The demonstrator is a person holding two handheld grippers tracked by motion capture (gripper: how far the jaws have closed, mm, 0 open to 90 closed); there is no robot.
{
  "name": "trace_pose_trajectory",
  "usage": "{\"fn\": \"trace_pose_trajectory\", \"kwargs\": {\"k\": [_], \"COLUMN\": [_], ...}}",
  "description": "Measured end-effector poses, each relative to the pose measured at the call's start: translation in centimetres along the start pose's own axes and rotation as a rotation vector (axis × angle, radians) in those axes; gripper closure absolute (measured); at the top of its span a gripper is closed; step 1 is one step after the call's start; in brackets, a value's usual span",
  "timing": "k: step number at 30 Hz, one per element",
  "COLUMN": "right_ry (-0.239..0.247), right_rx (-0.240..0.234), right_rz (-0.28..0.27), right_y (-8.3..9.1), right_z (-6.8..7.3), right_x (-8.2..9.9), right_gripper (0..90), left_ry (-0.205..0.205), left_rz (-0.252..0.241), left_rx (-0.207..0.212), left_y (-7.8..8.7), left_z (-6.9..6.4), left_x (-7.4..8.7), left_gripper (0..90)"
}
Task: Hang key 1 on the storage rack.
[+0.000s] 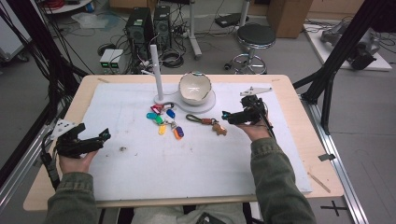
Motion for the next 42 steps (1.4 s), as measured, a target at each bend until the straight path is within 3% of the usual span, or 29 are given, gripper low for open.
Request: {"fn": "trace_pose_trajectory", "kwargs": {"k": [9,16,24,33,42], "right_ry": [-0.021,0.011,0.042,0.095,0.085], "right_rx": [-0.014,-0.025,-0.038,-0.057,-0.100], "right_rz": [0.023,0.070,0.088,0.149,0.183], "right_y": [-0.9,-2.3,-3.4,-5.5,-7.5], "right_z": [-0.3,0.4,1.1,2.1,2.2], "right_x": [-0.5,-0.9,-2.1,-2.1,-1.8], "right_gripper": [0.6,0.6,0.6,0.6,0.6], "left_ry": [-0.016,-0.018,-0.013,-0.013,-0.008], "left_rz": [0.018,0.018,0.029,0.028,0.030], "left_rx": [0.004,0.006,0.003,0.006,0.013], "left_y": [-0.3,-0.2,-0.3,-0.3,-0.3], "left_z": [0.0,-0.1,0.0,0.0,0.0], "left_x": [0.1,0.1,0.2,0.2,0.3], "left_gripper": [1.7,1.7,1.7,1.7,1.7]}}
Point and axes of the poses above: each handheld gripper's, and its own axes: y roughly backward along the jaws, x roughly out of its underside, z roughly to its left, the point moved 6 cm from there along -y, roughly forward along the jaws, and after that the axes turned 7 degrees about x, right-handed, at the moved point
